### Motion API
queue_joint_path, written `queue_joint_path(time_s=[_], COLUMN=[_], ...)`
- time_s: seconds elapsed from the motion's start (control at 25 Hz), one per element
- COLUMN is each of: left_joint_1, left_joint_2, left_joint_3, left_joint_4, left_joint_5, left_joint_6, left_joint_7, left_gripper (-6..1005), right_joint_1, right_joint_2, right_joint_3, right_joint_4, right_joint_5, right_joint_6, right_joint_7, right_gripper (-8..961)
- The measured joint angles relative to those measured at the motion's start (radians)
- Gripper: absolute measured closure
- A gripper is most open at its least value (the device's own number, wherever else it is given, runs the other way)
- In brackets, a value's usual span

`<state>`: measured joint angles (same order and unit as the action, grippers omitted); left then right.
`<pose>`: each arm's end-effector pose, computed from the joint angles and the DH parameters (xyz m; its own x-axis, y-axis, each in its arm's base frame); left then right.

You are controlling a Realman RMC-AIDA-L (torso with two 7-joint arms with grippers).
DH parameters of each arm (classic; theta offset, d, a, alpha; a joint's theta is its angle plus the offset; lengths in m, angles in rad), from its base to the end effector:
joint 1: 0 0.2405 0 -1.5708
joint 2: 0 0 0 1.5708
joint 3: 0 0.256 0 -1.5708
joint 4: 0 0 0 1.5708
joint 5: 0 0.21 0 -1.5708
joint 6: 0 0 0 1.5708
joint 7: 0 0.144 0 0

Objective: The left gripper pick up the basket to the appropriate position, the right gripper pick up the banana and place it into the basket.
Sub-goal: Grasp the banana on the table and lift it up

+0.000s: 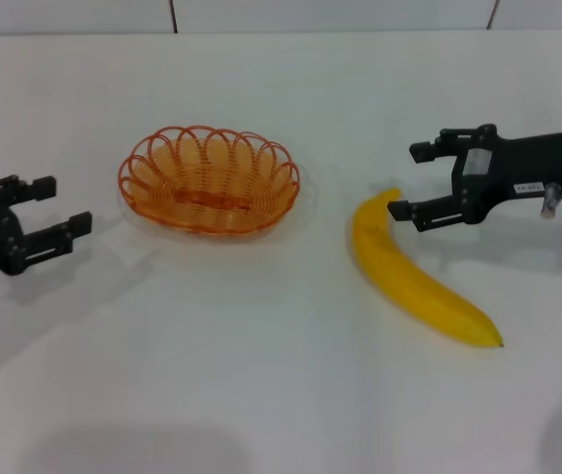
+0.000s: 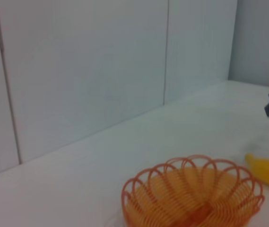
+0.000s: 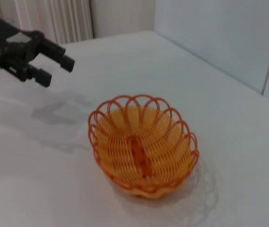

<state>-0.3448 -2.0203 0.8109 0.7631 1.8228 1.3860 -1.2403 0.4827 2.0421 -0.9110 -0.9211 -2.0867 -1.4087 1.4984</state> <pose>-0.3150 0.3197 0.0405 0.8630 0.2368 0.4464 0.4394 -0.7879 -0.4315 0.2658 0.3526 0.0261 0.9339 -0.2725 -0.2313 -0.3387 -0.8813 -0.3296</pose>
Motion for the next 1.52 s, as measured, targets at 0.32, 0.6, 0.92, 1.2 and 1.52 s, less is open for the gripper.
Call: queue_joint_path(time_s=[0.32, 0.6, 0.92, 1.2, 1.52], left_joint_1=[0.054, 0.05, 0.046, 0.044, 0.037], left_joint_2=[-0.005, -0.008, -0.009, -0.009, -0.009], left_joint_3=[-0.001, -0.002, -0.001, -0.001, -0.001], left_joint_4=[0.02, -0.001, -0.002, -0.002, -0.002], left_joint_5=[0.002, 0.004, 0.005, 0.005, 0.006], left_joint_6=[0.002, -0.007, -0.007, -0.007, -0.007], left_joint_7=[0.044, 0.084, 0.085, 0.088, 0.088], left_gripper=[305, 304, 304, 304, 304], right_joint_1=[-0.06, -0.159, -0.157, -0.12, -0.043], right_joint_2=[0.007, 0.005, 0.003, 0.001, -0.001], right_joint_3=[-0.179, -0.461, -0.521, -0.58, -0.601], right_joint_4=[-0.269, -0.561, -0.598, -0.535, -0.423], right_joint_5=[0.001, -0.197, -0.317, -0.338, -0.345], right_joint_6=[0.015, 0.048, -0.016, -0.026, 0.009], right_joint_7=[0.246, 0.591, 0.749, 0.774, 0.778], right_gripper=[62, 62, 62, 62, 63])
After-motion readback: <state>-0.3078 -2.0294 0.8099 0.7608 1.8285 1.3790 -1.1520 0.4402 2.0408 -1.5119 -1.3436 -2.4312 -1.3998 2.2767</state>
